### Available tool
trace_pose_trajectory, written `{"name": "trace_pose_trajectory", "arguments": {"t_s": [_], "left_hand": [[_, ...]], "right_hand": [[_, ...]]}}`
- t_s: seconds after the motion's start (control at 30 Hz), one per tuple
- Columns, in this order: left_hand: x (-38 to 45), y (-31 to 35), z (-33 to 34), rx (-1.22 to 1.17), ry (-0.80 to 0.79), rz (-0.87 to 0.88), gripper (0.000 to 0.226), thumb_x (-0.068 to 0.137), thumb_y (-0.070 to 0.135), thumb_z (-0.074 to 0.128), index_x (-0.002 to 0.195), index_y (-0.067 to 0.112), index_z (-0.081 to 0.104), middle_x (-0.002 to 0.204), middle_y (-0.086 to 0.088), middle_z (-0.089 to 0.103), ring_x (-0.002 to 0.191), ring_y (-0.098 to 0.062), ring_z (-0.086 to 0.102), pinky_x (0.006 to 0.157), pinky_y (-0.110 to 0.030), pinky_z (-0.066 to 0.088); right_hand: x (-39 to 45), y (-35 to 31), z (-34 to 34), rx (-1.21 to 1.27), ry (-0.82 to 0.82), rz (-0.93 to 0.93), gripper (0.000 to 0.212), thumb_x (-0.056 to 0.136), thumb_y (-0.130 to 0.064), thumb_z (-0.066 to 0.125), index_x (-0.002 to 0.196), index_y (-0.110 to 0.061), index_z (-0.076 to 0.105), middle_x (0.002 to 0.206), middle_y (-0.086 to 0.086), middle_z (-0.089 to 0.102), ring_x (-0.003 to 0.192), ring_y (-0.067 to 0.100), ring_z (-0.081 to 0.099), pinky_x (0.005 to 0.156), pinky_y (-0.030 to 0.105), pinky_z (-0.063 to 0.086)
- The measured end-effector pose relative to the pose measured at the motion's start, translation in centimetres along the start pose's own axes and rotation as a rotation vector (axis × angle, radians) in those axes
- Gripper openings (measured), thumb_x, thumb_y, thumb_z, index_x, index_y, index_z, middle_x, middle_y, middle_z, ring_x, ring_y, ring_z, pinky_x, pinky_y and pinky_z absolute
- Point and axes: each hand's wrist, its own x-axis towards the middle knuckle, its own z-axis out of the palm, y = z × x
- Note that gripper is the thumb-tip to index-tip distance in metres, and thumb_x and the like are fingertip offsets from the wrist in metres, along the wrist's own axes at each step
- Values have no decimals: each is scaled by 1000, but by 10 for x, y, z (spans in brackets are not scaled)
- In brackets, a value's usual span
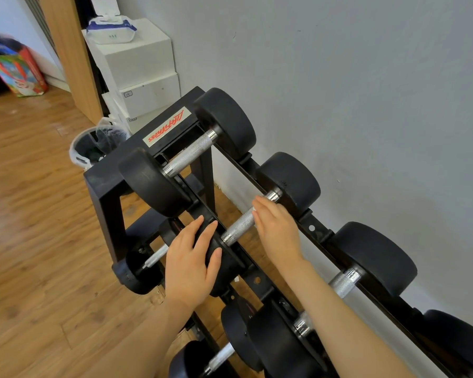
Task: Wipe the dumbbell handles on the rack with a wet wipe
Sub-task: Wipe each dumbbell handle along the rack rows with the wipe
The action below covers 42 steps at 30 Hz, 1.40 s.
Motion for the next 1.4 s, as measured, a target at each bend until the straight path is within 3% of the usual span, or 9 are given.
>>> {"name": "trace_pose_trajectory", "arguments": {"t_s": [0.13,0.3,0.4,0.53,0.67,0.8,0.97,1.13,1.4], "left_hand": [[0,0,0,4,9,6,53,97,43,37,143,21,50,148,-6,46,135,-25,40,109,-39,27],[0,0,0,4,2,-2,53,97,44,36,143,22,49,149,-5,45,136,-25,39,109,-39,26],[1,0,1,8,2,5,52,97,44,37,143,21,49,149,-5,45,136,-24,38,109,-38,25],[1,0,1,5,-2,3,53,98,44,37,143,21,49,150,-5,44,136,-25,39,110,-38,26],[1,-1,1,0,1,12,52,98,44,37,143,21,49,150,-6,44,136,-25,39,110,-39,26],[0,-1,0,-4,2,11,52,98,44,37,143,21,49,149,-6,44,135,-25,39,109,-39,27],[1,0,-1,-8,3,7,52,97,44,38,143,21,49,149,-5,45,135,-24,40,109,-38,27],[1,0,-1,-5,5,9,52,96,43,39,142,21,50,148,-5,46,134,-25,41,109,-38,27],[1,0,-1,-2,1,9,52,97,44,38,143,21,49,148,-5,46,134,-25,42,109,-39,28]], "right_hand": [[8,6,-5,-37,27,78,41,81,-4,74,120,2,64,121,17,65,104,29,67,87,41,57],[7,3,-6,-65,-1,-65,56,61,1,87,113,2,67,112,16,69,92,31,69,75,42,60],[10,3,-8,-52,19,68,53,65,1,85,114,2,67,115,18,67,96,32,69,78,42,59],[8,-6,-5,-14,-30,-56,43,71,-1,82,112,1,68,111,17,69,95,31,69,80,40,57],[8,0,-10,-20,-12,118,51,71,0,81,119,0,65,119,17,66,101,32,68,83,45,58],[1,-10,-3,24,-89,-52,48,71,-2,83,116,-2,68,116,14,68,102,29,68,84,41,57],[-3,-3,-2,19,-61,94,40,89,-13,67,128,-8,61,136,13,55,113,27,62,84,36,58],[-2,-6,-4,-11,-78,-51,53,77,-9,80,126,-6,61,120,10,67,100,24,68,77,32,58],[13,13,-7,-76,-134,-238,42,74,-11,84,112,-10,69,112,7,69,90,25,70,66,35,61]]}}
